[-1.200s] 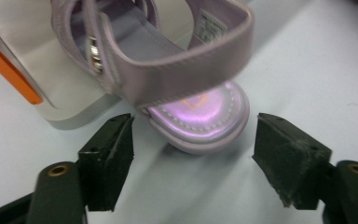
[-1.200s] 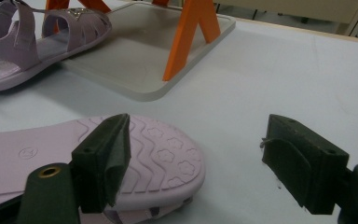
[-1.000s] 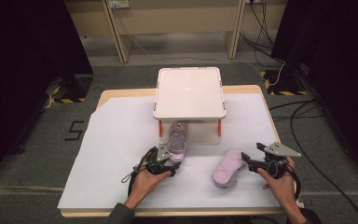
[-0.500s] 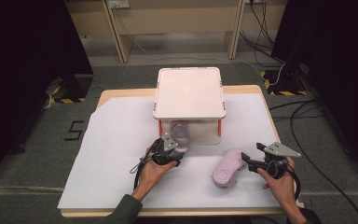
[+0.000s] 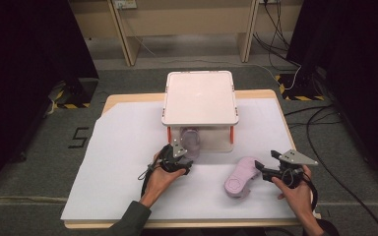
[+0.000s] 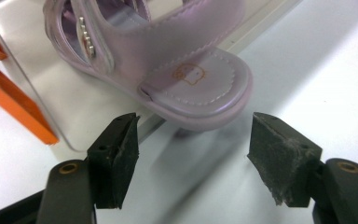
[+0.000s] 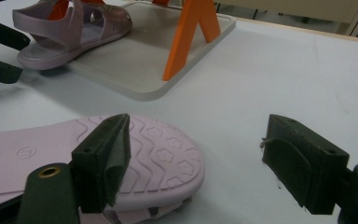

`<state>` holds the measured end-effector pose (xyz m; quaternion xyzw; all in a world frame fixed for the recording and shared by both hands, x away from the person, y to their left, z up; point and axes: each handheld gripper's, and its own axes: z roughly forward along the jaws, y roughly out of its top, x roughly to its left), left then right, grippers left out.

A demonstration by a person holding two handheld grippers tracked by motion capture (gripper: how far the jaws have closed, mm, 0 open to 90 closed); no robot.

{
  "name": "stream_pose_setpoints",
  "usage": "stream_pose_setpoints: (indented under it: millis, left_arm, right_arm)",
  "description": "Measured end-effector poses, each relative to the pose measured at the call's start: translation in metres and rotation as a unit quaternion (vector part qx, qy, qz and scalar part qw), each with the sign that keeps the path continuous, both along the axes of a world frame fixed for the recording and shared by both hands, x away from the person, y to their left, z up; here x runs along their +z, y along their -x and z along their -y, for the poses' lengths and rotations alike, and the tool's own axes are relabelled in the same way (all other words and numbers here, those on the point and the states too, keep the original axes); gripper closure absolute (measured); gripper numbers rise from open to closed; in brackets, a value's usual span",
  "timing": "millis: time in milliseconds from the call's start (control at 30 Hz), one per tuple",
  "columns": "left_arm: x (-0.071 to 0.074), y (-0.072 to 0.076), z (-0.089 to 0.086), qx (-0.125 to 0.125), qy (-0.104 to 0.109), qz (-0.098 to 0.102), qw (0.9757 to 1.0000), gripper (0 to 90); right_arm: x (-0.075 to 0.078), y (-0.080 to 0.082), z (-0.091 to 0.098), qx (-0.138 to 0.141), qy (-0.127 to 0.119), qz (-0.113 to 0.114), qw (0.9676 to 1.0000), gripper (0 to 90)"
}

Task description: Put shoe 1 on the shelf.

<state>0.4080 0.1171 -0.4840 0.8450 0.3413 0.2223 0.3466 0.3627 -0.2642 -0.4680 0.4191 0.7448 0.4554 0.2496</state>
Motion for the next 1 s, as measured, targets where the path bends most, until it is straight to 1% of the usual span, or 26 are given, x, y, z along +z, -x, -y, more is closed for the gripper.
stream_pose_setpoints:
  millis: [100,133,167,200,233,300,333,367,400,433,500,533,633,667,733,767,833,867,933,967,1000]
  left_arm:
    - [0.002,0.003,0.001,0.001,0.009,0.012,0.9999,32.8]
    - [0.003,0.003,0.001,0.000,0.009,0.014,0.9999,33.0]
    - [0.003,0.003,0.003,-0.001,0.007,0.017,0.9998,33.6]
    - [0.003,0.002,0.005,-0.005,-0.003,0.020,0.9998,34.8]
    - [0.002,0.001,0.006,-0.004,-0.003,0.020,0.9998,38.3]
    - [0.001,-0.003,0.005,-0.004,0.009,0.014,0.9999,41.4]
    - [0.001,-0.004,0.004,-0.005,0.011,0.011,0.9999,41.8]
    - [0.002,-0.005,0.002,-0.007,0.005,0.009,0.9999,41.7]
    - [0.002,-0.007,0.001,-0.006,0.004,0.011,0.9999,41.3]
    - [0.003,-0.009,0.000,-0.002,0.002,0.009,1.0000,40.6]
    - [0.003,-0.013,-0.002,0.005,0.015,0.008,0.9998,41.3]
    - [0.003,-0.015,-0.002,0.006,0.009,0.008,0.9999,41.3]
    - [0.006,-0.021,0.000,0.011,0.004,0.015,0.9998,41.2]
    - [0.007,-0.023,0.000,0.011,-0.001,0.016,0.9998,41.2]
    - [0.007,-0.027,0.002,0.014,0.008,0.015,0.9998,41.4]
    - [0.008,-0.029,0.003,0.016,0.006,0.015,0.9997,41.6]
    - [0.007,-0.031,0.005,0.019,-0.003,0.021,0.9996,42.0]
    - [0.007,-0.032,0.006,0.021,-0.007,0.020,0.9995,42.7]
    - [0.005,-0.033,0.006,0.025,-0.004,0.015,0.9996,42.8]
    - [0.005,-0.034,0.005,0.024,-0.009,0.015,0.9996,42.7]
    - [0.005,-0.035,0.004,0.028,-0.008,0.013,0.9995,42.4]
  right_arm:
    - [0.000,0.000,0.000,0.001,0.002,0.001,1.0000,24.0]
    - [0.000,0.000,0.000,0.001,0.002,0.001,1.0000,24.0]
    - [0.000,0.000,-0.001,0.002,0.002,0.001,1.0000,24.0]
    - [0.000,0.000,-0.001,0.001,0.002,0.000,1.0000,24.0]
    - [0.000,0.000,-0.001,0.000,0.002,0.000,1.0000,24.0]
    - [0.000,0.000,0.000,0.001,0.002,0.000,1.0000,24.0]
    - [0.000,0.000,0.000,0.001,0.001,0.000,1.0000,24.0]
    - [0.000,0.000,0.000,0.000,-0.001,0.000,1.0000,24.0]
    - [0.001,0.000,0.000,0.001,0.000,0.000,1.0000,24.0]
    - [0.001,0.000,0.000,0.000,-0.001,-0.001,1.0000,24.0]
    - [0.000,0.000,0.000,0.001,0.000,0.001,1.0000,24.0]
    - [0.000,0.000,0.000,0.000,0.000,-0.002,1.0000,24.0]
    - [0.000,0.000,0.000,0.002,0.001,0.001,1.0000,24.0]
    - [0.000,0.000,0.000,0.001,0.001,0.000,1.0000,24.0]
    - [0.000,0.000,0.000,-0.001,-0.001,-0.002,1.0000,23.9]
    - [0.000,0.000,0.000,0.000,0.000,-0.001,1.0000,23.9]
    - [0.000,0.000,0.000,0.000,0.000,0.000,1.0000,24.0]
    - [0.000,0.000,0.000,0.000,0.000,-0.001,1.0000,24.0]
    - [0.000,0.000,0.000,0.001,0.000,0.000,1.0000,24.0]
    - [0.000,0.000,0.000,0.001,0.000,0.000,1.0000,24.0]
    - [0.000,0.000,0.000,0.001,0.000,-0.001,1.0000,23.9]
